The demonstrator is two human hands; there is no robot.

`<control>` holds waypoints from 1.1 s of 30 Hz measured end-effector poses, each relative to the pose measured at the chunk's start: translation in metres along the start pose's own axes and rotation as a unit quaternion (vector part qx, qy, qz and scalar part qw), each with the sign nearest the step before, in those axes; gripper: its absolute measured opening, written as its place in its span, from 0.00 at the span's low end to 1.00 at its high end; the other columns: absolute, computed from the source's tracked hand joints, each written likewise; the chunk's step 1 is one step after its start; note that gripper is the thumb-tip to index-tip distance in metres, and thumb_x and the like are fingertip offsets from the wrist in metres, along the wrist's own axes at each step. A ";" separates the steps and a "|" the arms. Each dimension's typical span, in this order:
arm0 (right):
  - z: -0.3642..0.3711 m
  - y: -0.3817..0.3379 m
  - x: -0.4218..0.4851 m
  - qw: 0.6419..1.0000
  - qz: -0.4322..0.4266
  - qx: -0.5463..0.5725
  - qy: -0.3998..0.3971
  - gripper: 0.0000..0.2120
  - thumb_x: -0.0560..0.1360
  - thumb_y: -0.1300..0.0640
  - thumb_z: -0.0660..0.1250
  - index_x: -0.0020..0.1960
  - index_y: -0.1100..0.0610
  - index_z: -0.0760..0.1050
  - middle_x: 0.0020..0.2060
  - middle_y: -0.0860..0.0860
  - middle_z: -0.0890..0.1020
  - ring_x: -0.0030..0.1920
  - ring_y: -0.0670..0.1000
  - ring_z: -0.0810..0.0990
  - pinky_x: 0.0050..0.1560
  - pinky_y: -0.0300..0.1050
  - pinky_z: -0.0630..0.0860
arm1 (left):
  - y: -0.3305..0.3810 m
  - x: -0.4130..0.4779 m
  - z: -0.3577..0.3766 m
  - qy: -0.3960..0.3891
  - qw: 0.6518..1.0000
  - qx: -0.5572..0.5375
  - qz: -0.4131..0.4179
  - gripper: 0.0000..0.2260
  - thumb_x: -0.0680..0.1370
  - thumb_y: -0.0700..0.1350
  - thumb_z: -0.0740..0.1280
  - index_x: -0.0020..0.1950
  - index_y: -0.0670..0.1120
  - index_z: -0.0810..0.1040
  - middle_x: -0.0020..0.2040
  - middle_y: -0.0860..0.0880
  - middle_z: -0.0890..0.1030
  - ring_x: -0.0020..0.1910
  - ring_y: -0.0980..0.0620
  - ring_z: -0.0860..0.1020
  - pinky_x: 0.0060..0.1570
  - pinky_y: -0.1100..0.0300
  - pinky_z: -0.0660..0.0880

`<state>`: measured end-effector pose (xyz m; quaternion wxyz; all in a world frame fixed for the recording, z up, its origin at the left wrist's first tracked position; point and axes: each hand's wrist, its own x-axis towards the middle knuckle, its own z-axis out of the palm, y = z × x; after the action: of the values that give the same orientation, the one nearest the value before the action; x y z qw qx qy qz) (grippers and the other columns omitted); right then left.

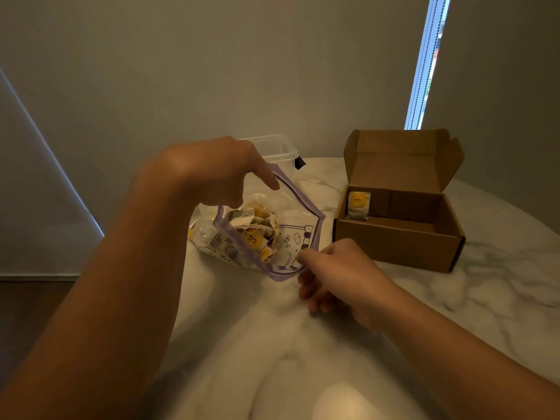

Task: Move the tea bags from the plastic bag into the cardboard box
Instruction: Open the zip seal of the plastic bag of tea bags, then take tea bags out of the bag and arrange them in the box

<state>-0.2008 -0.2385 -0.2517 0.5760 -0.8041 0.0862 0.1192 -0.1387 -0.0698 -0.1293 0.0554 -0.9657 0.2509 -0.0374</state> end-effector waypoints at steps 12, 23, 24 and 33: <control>-0.013 0.001 -0.006 0.999 -0.045 -0.015 0.022 0.16 0.79 0.50 0.65 0.43 0.60 0.82 0.35 0.54 0.85 0.30 0.52 0.82 0.31 0.43 0.78 | 0.001 -0.012 0.007 -0.009 0.999 -0.033 0.023 0.28 0.73 0.40 0.74 0.66 0.66 0.74 0.71 0.57 0.71 0.62 0.53 0.72 0.53 0.61 0.67; -0.043 -0.009 -0.029 0.982 -0.001 0.107 -0.155 0.20 0.80 0.49 0.63 0.50 0.67 0.80 0.44 0.63 0.85 0.45 0.63 0.84 0.38 0.48 0.82 | 0.004 -0.004 -0.007 -0.021 0.997 -0.075 0.025 0.26 0.73 0.41 0.74 0.62 0.68 0.76 0.68 0.57 0.74 0.48 0.56 0.80 0.52 0.53 0.79; -0.043 -0.008 -0.029 0.981 -0.006 0.111 -0.162 0.20 0.80 0.49 0.62 0.50 0.67 0.80 0.44 0.63 0.85 0.46 0.64 0.84 0.39 0.48 0.81 | 0.004 -0.005 -0.007 -0.022 0.996 -0.078 0.023 0.26 0.73 0.40 0.74 0.62 0.68 0.76 0.68 0.57 0.74 0.48 0.56 0.81 0.52 0.52 0.79; -0.032 -0.011 -0.028 0.977 -0.113 0.119 -0.138 0.11 0.79 0.57 0.64 0.50 0.63 0.82 0.44 0.58 0.86 0.46 0.59 0.85 0.45 0.51 0.82 | 0.004 -0.008 -0.005 -0.027 0.996 -0.086 0.028 0.26 0.73 0.38 0.74 0.60 0.67 0.77 0.61 0.60 0.76 0.49 0.55 0.80 0.48 0.58 0.79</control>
<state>-0.2220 -0.2656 -0.2235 0.6840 -0.7099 -0.0718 0.1517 -0.1483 -0.0693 -0.1248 -0.0200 -0.9602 0.2783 0.0121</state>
